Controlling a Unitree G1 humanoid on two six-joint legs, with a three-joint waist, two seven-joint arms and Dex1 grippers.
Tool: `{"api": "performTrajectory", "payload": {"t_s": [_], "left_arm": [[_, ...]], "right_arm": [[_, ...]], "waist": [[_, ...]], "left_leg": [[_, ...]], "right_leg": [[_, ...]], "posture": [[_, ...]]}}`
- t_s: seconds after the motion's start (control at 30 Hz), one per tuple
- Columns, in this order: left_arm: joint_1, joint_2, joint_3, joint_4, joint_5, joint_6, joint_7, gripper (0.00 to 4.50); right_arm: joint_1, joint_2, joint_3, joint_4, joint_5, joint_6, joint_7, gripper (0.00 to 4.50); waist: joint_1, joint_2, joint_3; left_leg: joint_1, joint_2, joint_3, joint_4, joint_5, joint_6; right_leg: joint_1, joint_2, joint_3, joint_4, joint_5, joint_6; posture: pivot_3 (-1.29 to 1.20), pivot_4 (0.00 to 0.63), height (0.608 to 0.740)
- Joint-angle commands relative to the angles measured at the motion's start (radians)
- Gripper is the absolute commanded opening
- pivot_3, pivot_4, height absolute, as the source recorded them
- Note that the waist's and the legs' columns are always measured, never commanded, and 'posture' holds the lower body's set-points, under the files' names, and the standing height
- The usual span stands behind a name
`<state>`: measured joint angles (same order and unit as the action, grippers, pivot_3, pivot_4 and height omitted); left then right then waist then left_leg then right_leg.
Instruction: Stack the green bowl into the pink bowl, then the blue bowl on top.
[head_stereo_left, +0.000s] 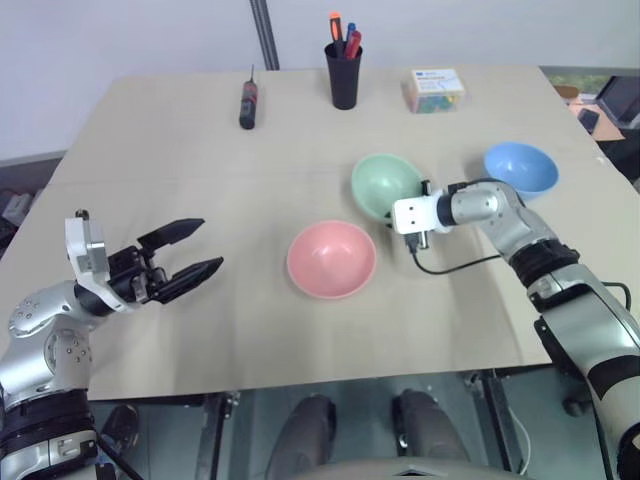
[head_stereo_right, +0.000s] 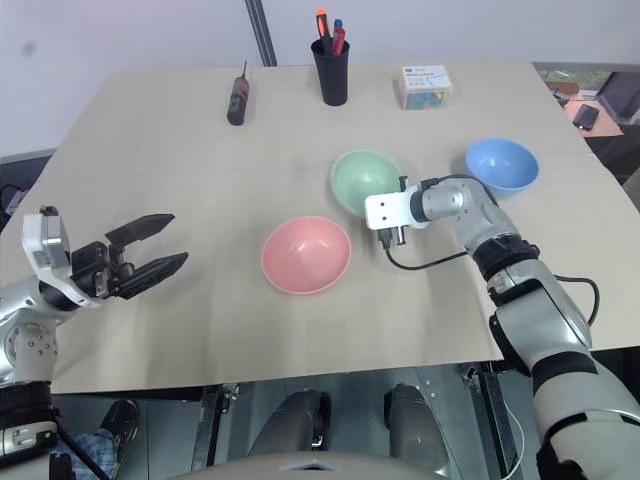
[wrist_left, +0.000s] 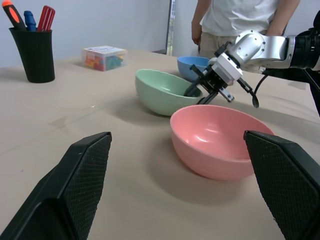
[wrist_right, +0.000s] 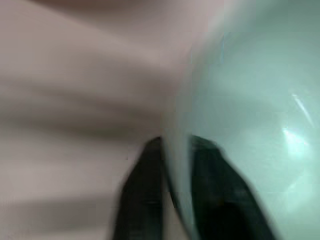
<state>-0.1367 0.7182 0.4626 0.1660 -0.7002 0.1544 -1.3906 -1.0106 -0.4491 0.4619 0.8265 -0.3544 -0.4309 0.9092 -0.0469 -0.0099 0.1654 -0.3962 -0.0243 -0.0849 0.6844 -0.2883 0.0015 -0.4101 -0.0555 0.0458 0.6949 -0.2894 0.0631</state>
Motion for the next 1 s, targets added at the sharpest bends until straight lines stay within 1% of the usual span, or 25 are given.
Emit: {"api": "performTrajectory", "payload": {"t_s": [0.03,0.17,0.3,0.4,0.47,0.5,0.57,0.63,0.7,0.77,0.83,0.87,0.93,0.97,1.0], "left_arm": [[-0.010,-0.001,0.007,-0.031,-0.003,-0.031,0.006,4.50],[-0.033,-0.011,-0.012,-0.014,0.015,-0.050,0.015,4.50],[-0.087,-0.012,-0.028,0.015,0.032,-0.065,0.042,4.50],[-0.138,-0.007,-0.052,0.039,0.046,-0.060,0.048,4.50],[-0.159,0.000,-0.070,0.052,0.052,-0.048,0.030,4.50],[-0.181,0.004,-0.085,0.078,0.064,-0.051,0.020,4.50],[-0.220,0.009,-0.106,0.130,0.085,-0.070,-0.002,4.50],[-0.245,0.008,-0.115,0.162,0.091,-0.081,-0.021,4.50],[-0.280,0.007,-0.131,0.197,0.099,-0.083,-0.041,4.50],[-0.321,0.004,-0.149,0.239,0.114,-0.093,-0.062,4.50],[-0.351,0.001,-0.159,0.272,0.124,-0.099,-0.073,4.50],[-0.363,0.000,-0.165,0.284,0.126,-0.100,-0.084,4.50],[-0.380,-0.001,-0.174,0.299,0.130,-0.102,-0.107,4.50],[-0.387,-0.001,-0.176,0.305,0.132,-0.106,-0.115,4.50],[-0.397,-0.001,-0.180,0.312,0.133,-0.105,-0.120,4.50]], "right_arm": [[-0.012,0.001,-0.019,-0.019,0.010,0.001,0.010,0.01],[0.003,0.000,-0.052,-0.076,0.056,0.034,0.039,0.01],[0.009,-0.005,-0.117,-0.233,0.152,0.143,0.099,0.01],[0.022,-0.034,-0.148,-0.441,0.227,0.262,0.184,0.01],[0.043,-0.049,-0.160,-0.604,0.292,0.374,0.241,0.01],[0.061,-0.061,-0.158,-0.724,0.348,0.480,0.286,0.01],[0.089,-0.077,-0.152,-0.912,0.428,0.633,0.329,0.01],[0.105,-0.082,-0.147,-1.031,0.484,0.756,0.341,0.01],[0.122,-0.086,-0.128,-1.122,0.498,0.841,0.330,0.01],[0.146,-0.084,-0.097,-1.188,0.487,0.891,0.302,0.01],[0.160,-0.087,-0.068,-1.209,0.453,0.883,0.281,0.01],[0.162,-0.086,-0.058,-1.212,0.439,0.880,0.268,0.39],[0.160,-0.084,-0.047,-1.220,0.431,0.889,0.253,1.31],[0.158,-0.081,-0.043,-1.224,0.431,0.896,0.247,1.59],[0.158,-0.079,-0.040,-1.231,0.432,0.904,0.244,1.99]], "waist": [[0.000,0.000,0.000],[0.000,0.000,0.000],[0.001,0.001,0.001],[0.002,0.001,0.001],[0.002,0.001,0.001],[0.001,0.001,0.001],[0.003,0.001,0.001],[0.003,0.001,0.001],[0.004,0.001,0.001],[0.005,0.001,0.000],[0.005,0.000,0.000],[0.005,0.000,0.000],[0.003,0.000,0.000],[0.002,0.000,0.000],[0.002,0.000,0.000]], "left_leg": [[0.000,0.000,0.000,0.000,0.000,0.000],[0.000,0.000,0.000,0.000,0.000,0.000],[-0.001,0.000,0.000,0.000,0.000,0.000],[-0.002,0.000,-0.001,0.000,0.000,0.000],[-0.002,0.000,-0.001,0.000,0.000,0.000],[-0.003,0.000,-0.001,0.000,0.000,0.000],[-0.003,0.000,-0.002,0.000,0.000,0.000],[-0.003,0.000,-0.002,0.000,0.000,0.000],[-0.003,0.000,-0.002,0.000,0.000,0.000],[-0.003,0.000,-0.002,0.000,0.000,0.000],[-0.003,-0.001,-0.002,0.001,0.000,0.000],[-0.003,-0.001,-0.002,0.001,0.000,0.000],[-0.003,-0.001,-0.002,0.001,0.000,0.000],[-0.003,-0.001,-0.002,0.001,0.000,0.000],[-0.003,-0.001,-0.002,0.001,0.000,0.000]], "right_leg": [[0.000,0.000,0.000,0.000,0.000,0.000],[0.000,0.000,0.000,0.000,0.000,0.000],[-0.001,0.000,0.000,0.000,0.000,0.000],[-0.002,0.000,0.000,0.000,0.000,0.000],[-0.002,0.000,-0.001,0.000,0.000,0.000],[-0.002,0.000,-0.001,-0.001,0.000,0.000],[-0.002,0.000,-0.002,-0.001,0.000,0.000],[-0.002,0.000,-0.002,-0.001,0.000,0.000],[-0.002,0.000,-0.003,-0.001,0.000,0.000],[-0.002,-0.001,-0.003,-0.001,0.000,0.000],[-0.001,-0.001,-0.003,0.000,0.000,0.000],[-0.001,0.000,-0.003,0.000,0.000,0.000],[-0.002,0.000,-0.003,0.000,0.000,0.000],[-0.002,0.000,-0.003,0.000,0.000,0.000],[-0.002,0.000,-0.003,0.000,0.000,0.000]], "posture": [[0.00,0.150,0.740],[0.00,0.150,0.740],[0.00,0.150,0.740],[0.00,0.150,0.740],[0.00,0.150,0.740],[0.00,0.150,0.740],[0.00,0.150,0.740],[0.00,0.150,0.740],[0.00,0.150,0.740],[0.00,0.150,0.740],[0.00,0.150,0.740],[0.00,0.150,0.740],[0.00,0.150,0.740],[0.00,0.150,0.740],[0.00,0.150,0.740]]}}
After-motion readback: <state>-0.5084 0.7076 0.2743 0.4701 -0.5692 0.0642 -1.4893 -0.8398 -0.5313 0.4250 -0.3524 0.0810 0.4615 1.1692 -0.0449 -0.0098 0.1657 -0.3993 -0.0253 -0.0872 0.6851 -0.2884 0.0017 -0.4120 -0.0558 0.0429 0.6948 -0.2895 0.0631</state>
